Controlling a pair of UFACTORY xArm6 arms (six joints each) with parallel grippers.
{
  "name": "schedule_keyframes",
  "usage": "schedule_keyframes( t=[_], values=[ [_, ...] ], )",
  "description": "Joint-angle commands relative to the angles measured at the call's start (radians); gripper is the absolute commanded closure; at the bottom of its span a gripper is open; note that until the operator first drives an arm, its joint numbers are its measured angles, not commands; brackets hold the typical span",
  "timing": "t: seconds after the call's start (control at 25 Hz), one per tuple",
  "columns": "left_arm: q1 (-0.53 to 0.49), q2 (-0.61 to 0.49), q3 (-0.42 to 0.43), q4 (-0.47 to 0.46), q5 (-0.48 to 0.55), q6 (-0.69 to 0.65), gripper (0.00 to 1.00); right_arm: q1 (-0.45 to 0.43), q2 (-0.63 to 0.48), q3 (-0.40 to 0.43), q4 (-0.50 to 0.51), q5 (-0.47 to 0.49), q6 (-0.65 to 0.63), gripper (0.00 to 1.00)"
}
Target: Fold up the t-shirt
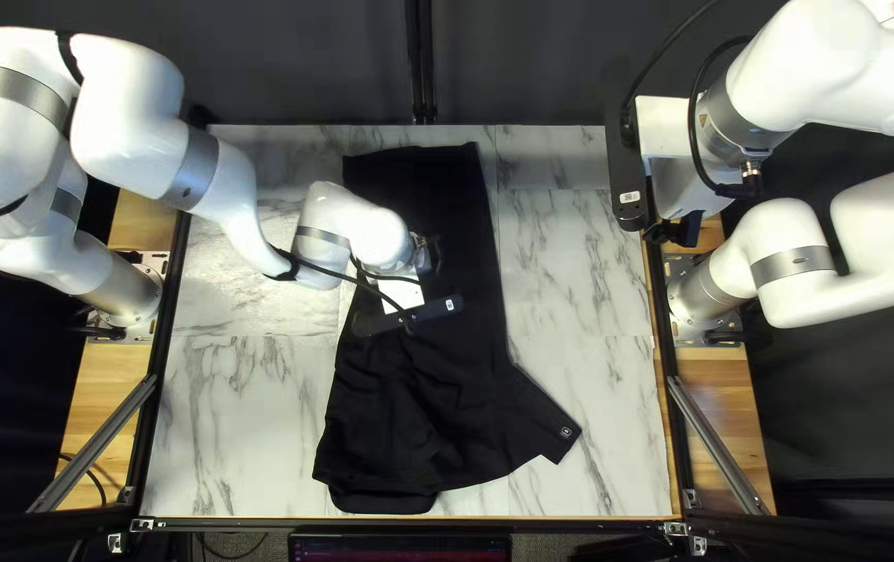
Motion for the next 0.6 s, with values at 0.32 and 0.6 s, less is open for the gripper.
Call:
schedule_keyframes(
  t=[0.32, 0.6],
  values=[
    [0.142, -0.019, -0.025, 0.033, -0.016, 0.128, 0.00, 0.000, 0.000, 0.000, 0.000, 0.000, 0.000, 0.00],
    [0.187, 0.119, -0.128, 0.049, -0.057, 0.157, 0.00, 0.000, 0.000, 0.000, 0.000, 0.000, 0.000, 0.00]
  ],
)
